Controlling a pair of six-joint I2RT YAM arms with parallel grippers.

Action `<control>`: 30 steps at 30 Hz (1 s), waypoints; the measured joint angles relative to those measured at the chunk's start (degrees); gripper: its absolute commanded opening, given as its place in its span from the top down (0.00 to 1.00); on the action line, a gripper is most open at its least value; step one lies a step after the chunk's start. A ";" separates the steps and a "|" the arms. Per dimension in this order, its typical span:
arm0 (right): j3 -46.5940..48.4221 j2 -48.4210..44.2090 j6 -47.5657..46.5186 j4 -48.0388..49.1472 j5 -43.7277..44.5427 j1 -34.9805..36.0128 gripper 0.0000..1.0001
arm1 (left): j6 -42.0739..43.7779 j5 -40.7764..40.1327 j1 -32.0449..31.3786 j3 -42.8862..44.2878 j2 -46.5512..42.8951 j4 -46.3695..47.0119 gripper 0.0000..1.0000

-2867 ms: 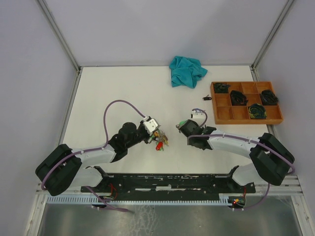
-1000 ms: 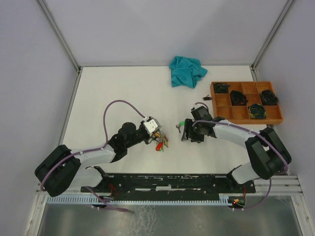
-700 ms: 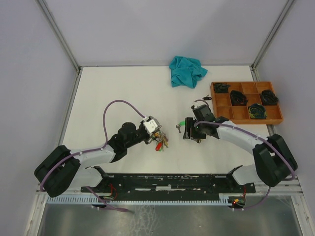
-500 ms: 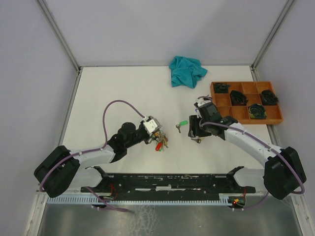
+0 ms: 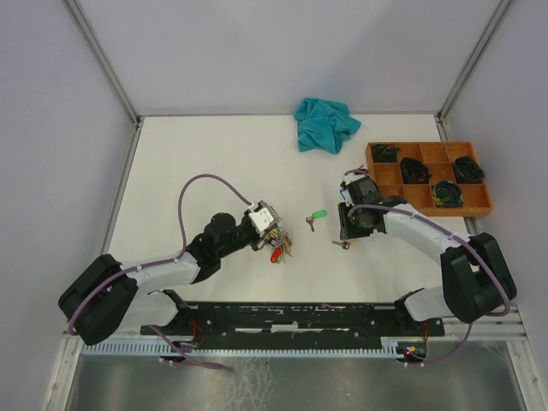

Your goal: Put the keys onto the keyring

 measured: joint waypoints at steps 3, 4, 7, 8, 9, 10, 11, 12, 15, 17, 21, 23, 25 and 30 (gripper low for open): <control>0.00 1.05 -0.07 0.68 -0.02 -0.04 0.62 | 0.00 0.02 0.00 0.00 0.00 0.00 0.97; 0.00 1.44 -0.07 0.90 -0.04 -0.09 0.62 | 0.00 0.04 0.00 0.00 0.00 0.00 0.97; 0.00 2.16 -0.02 0.96 0.04 -0.11 0.62 | 0.00 0.24 0.00 0.00 0.00 0.00 0.97; 0.00 2.27 0.02 0.98 0.13 -0.11 0.63 | 0.00 0.44 0.00 0.00 0.00 0.00 0.97; -0.02 2.32 0.07 0.96 0.31 -0.09 0.63 | 0.00 0.59 0.00 0.00 0.00 0.00 0.97; -0.02 2.32 0.09 0.94 0.39 -0.11 0.64 | 0.00 0.92 0.00 0.00 0.00 0.00 0.97; -0.02 2.32 0.11 0.94 0.44 -0.11 0.65 | 0.00 1.01 0.00 0.00 0.00 0.00 0.97; -0.02 2.32 0.13 0.94 0.46 -0.11 0.66 | 0.00 1.11 0.00 0.00 0.00 0.00 0.97; -0.26 2.40 0.33 0.96 0.42 -0.11 0.68 | -0.02 1.33 0.00 0.00 0.00 0.00 0.97; -0.57 2.58 0.59 0.94 0.24 -0.11 0.69 | 0.00 1.40 0.00 0.00 0.00 0.00 0.97; -0.76 3.45 1.05 0.92 -0.44 -0.11 0.72 | 0.00 1.42 0.00 0.00 0.00 0.00 0.97; -0.76 3.61 1.22 0.92 -0.70 -0.11 0.74 | 0.00 1.44 0.00 0.00 0.00 -0.02 0.97; -0.76 3.61 1.44 0.94 -0.90 -0.11 0.75 | 0.00 1.44 0.00 0.00 0.00 -0.02 0.97; -0.76 3.61 1.73 0.72 -1.07 -0.11 0.76 | -0.02 1.46 0.00 0.00 0.00 -0.02 0.97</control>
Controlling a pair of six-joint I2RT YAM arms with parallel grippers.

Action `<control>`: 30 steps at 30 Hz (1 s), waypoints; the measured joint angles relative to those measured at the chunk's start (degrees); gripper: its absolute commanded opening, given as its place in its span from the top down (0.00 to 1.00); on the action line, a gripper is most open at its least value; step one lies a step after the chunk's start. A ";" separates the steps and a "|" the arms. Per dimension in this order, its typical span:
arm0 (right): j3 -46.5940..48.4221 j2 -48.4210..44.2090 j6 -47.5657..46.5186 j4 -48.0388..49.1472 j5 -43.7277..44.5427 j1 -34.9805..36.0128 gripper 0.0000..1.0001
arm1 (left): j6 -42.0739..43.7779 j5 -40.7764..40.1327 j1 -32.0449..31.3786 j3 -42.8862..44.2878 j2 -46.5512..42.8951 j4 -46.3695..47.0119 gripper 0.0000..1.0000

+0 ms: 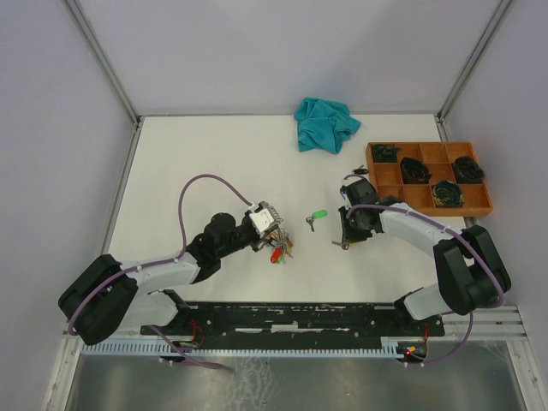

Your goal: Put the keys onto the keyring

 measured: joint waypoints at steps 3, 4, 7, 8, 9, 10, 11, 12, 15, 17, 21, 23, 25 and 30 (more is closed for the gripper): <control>0.00 0.00 0.26 -0.48 0.79 0.00 0.77 | 0.00 0.02 0.00 0.00 0.00 0.00 0.97; 0.00 0.00 0.33 -0.63 0.96 0.00 0.77 | 0.00 0.02 0.00 0.00 0.00 0.00 0.97; 0.00 0.00 0.37 -1.29 1.49 0.00 0.79 | -0.04 0.07 0.00 0.00 0.00 0.00 0.97; 0.00 0.00 0.35 -1.38 1.57 0.00 0.80 | -0.04 0.07 0.00 0.00 0.00 0.00 0.97; 0.00 0.00 0.35 -1.44 1.73 0.00 0.81 | -0.07 0.09 0.00 0.00 0.00 0.00 0.97; 0.00 0.00 0.35 -1.49 1.90 0.00 0.81 | -0.07 0.11 0.00 0.00 0.00 0.00 0.97; 0.00 0.00 0.35 -1.49 1.99 0.00 0.82 | -0.07 0.13 0.00 0.00 0.00 0.00 0.97; 0.00 0.00 0.35 -1.49 2.01 0.00 0.82 | -0.09 0.17 0.00 0.00 0.00 0.00 0.97; 0.00 0.00 0.35 -1.49 2.08 0.00 0.84 | -0.13 0.46 0.00 0.00 0.00 0.00 0.97; 0.00 0.11 0.35 -1.49 2.16 0.00 0.85 | -0.22 0.70 0.00 0.00 0.00 0.00 0.97; 0.00 0.79 0.35 -1.51 2.16 0.00 0.86 | -0.83 1.03 0.00 0.00 0.00 0.00 0.97; 0.00 0.98 0.35 -1.49 2.16 0.00 0.87 | -0.90 1.03 0.00 0.00 0.00 0.00 0.97; 0.00 1.01 0.35 -1.46 2.16 0.00 0.87 | -0.92 1.03 0.00 0.00 0.00 0.00 0.97; 0.00 1.33 0.35 -1.49 2.21 0.00 0.85 | -0.92 1.03 0.00 0.00 -0.04 0.00 0.97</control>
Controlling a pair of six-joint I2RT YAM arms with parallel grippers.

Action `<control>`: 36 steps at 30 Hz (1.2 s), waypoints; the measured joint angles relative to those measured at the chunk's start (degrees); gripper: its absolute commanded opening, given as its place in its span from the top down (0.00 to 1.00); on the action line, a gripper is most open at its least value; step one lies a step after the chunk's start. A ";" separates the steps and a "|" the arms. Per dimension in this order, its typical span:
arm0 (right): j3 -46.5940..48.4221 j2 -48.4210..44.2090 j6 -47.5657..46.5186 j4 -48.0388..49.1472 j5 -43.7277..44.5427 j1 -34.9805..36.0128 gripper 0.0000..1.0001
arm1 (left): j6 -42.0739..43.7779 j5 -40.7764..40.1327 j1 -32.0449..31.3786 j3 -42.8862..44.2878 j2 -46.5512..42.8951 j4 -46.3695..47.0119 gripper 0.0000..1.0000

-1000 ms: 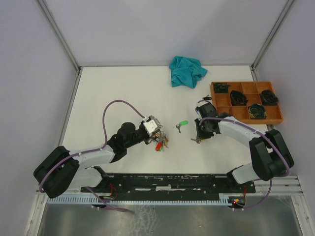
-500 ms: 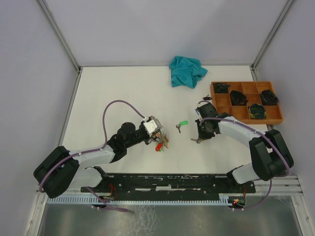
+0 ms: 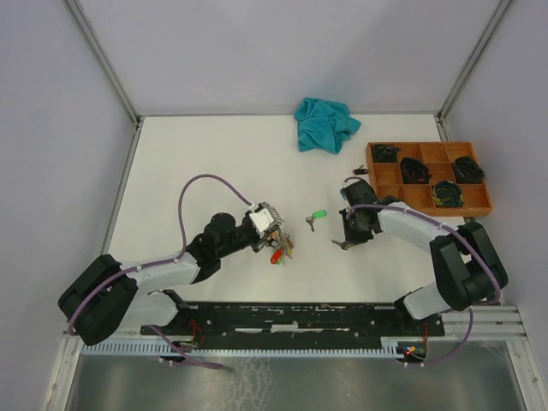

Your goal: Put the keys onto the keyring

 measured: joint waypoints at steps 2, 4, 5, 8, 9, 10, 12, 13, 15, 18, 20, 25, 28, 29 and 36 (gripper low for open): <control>0.00 0.35 0.04 0.02 0.04 0.00 0.83 | 0.00 0.00 0.00 0.00 -0.07 0.00 0.97; 0.00 0.37 0.07 0.02 0.11 0.00 0.82 | 0.00 0.00 0.00 0.00 -0.20 -0.04 0.97; 0.00 0.37 0.07 0.02 0.11 0.00 0.82 | 0.00 0.00 0.00 0.00 -0.24 -0.04 0.97; 0.00 0.37 0.07 0.02 0.17 0.00 0.85 | 0.00 0.00 0.00 0.00 -0.33 -0.04 0.97; 0.00 0.37 0.07 0.04 0.17 0.00 0.86 | 0.00 -0.02 0.00 0.00 -0.33 -0.04 0.97; 0.00 0.37 0.09 0.02 0.20 0.00 0.87 | 0.00 0.00 0.00 0.00 -0.33 -0.04 0.97; 0.00 0.37 0.11 0.02 0.22 0.00 0.91 | 0.00 0.00 0.00 0.00 -0.33 -0.04 0.97; 0.00 0.39 0.11 0.02 0.24 0.00 0.93 | 0.00 0.00 0.00 0.00 -0.33 -0.04 0.97; 0.00 0.39 0.13 0.02 0.22 0.00 0.96 | 0.00 0.00 0.00 0.00 -0.33 -0.04 0.97; 0.02 0.26 -0.09 -0.02 0.20 0.00 0.99 | 0.00 0.00 0.00 0.00 -0.35 -0.04 0.97; 0.02 -0.28 -0.70 -0.24 0.11 0.00 0.99 | 0.00 0.00 0.00 0.00 -0.42 -0.07 0.97; 0.07 -5.81 -3.93 -1.36 -1.01 0.00 0.99 | 0.00 0.59 0.00 0.00 -0.72 -0.07 0.97; 0.85 -10.32 -6.69 -1.99 -2.25 0.00 0.99 | 0.00 1.44 0.00 0.00 -1.22 -0.07 0.97; 1.22 -11.58 -7.48 -2.08 -2.75 0.00 0.99 | 0.02 1.62 0.00 0.00 -1.51 -0.04 0.97; 3.32 -21.49 -14.05 -2.14 -6.60 0.00 0.99 | 0.07 3.13 0.00 0.00 -2.95 0.42 0.97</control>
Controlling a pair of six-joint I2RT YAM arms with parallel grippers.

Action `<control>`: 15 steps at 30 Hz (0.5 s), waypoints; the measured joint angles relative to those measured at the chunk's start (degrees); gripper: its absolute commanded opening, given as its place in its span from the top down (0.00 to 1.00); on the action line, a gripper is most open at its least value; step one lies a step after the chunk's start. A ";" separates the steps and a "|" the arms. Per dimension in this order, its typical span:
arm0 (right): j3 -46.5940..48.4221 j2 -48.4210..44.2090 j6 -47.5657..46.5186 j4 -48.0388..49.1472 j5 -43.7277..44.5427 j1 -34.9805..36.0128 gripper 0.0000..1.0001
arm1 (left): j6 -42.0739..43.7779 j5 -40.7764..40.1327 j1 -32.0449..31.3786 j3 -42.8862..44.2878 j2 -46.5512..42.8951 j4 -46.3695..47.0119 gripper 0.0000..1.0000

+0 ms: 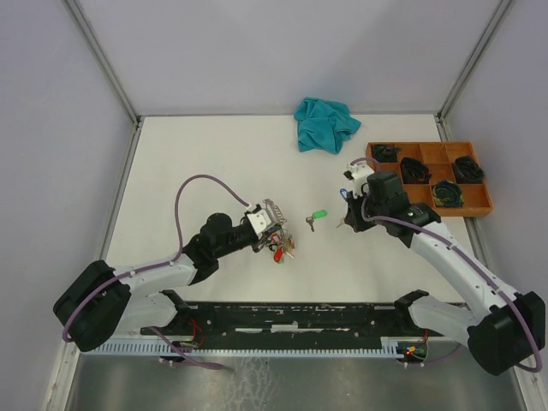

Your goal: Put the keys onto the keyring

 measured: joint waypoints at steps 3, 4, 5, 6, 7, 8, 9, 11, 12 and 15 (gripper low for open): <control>0.98 -3.02 -2.82 0.07 -2.29 0.00 0.99 | 0.02 0.52 0.00 0.00 0.00 -0.02 0.97; 1.18 -3.82 -3.61 0.20 -3.10 0.00 0.99 | 0.04 0.90 0.00 0.00 0.00 0.00 0.97; 1.31 -4.59 -4.24 0.33 -4.09 0.00 1.00 | 0.04 1.31 0.02 0.00 0.00 0.00 0.97; 1.36 -5.11 -4.72 0.46 -4.70 0.00 1.00 | 0.07 1.68 0.00 0.00 0.00 0.00 0.97; 1.42 -5.62 -5.27 0.44 -5.57 0.00 1.00 | 0.07 2.03 0.00 0.00 0.00 0.00 0.97; 1.55 -5.97 -5.97 0.37 -6.45 0.00 1.00 | 0.09 2.51 0.00 0.00 0.04 0.00 0.97; 1.81 -6.03 -6.75 0.26 -7.34 0.00 0.99 | 0.13 2.97 0.02 0.00 0.09 0.04 0.97; 3.19 -5.64 -9.09 -0.74 -9.92 0.00 0.99 | 0.57 3.87 0.02 0.09 0.24 0.07 0.97; 3.82 -5.35 -10.23 -1.09 -11.26 0.00 0.99 | 0.98 4.39 0.02 0.17 0.33 0.11 0.97; 5.18 -4.70 -14.10 -1.49 -15.63 0.00 0.99 | 2.36 6.49 0.00 1.07 1.05 0.11 0.97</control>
